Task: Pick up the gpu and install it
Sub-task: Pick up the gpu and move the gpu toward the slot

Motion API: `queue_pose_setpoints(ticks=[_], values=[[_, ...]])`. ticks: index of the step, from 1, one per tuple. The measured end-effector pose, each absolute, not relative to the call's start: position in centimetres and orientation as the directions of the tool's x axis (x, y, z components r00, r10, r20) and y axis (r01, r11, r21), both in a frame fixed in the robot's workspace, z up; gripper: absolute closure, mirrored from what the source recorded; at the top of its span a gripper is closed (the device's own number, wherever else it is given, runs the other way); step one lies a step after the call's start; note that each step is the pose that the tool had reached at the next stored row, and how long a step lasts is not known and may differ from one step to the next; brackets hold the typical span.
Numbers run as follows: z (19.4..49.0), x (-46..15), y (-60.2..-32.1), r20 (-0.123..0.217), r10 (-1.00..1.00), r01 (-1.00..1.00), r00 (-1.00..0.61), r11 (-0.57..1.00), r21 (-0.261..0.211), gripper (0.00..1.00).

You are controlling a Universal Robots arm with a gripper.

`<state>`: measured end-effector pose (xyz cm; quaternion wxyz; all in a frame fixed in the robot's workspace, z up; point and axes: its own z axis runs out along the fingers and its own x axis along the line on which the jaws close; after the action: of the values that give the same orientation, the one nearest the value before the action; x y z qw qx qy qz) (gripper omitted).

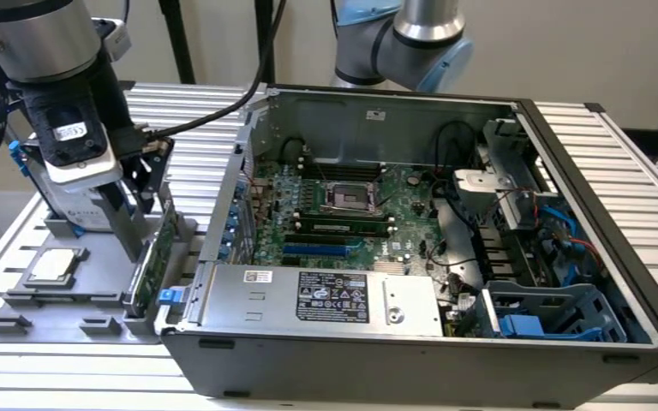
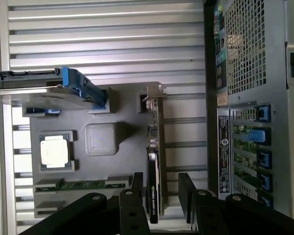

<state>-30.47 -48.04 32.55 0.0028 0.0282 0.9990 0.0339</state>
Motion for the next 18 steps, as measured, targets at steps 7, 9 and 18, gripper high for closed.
queue_pose_setpoints(ticks=[7, 9, 18], values=[[31.3, -30.5, -48.0, -0.004, 0.057, 0.056, -0.998, 0.996, 0.067, 0.56], [30.9, -30.5, -48.0, -0.004, 0.057, 0.056, -0.998, 0.996, 0.067, 0.5], [29.3, -30.5, -48.0, -0.004, 0.057, 0.056, -0.998, 0.996, 0.066, 0.44]])
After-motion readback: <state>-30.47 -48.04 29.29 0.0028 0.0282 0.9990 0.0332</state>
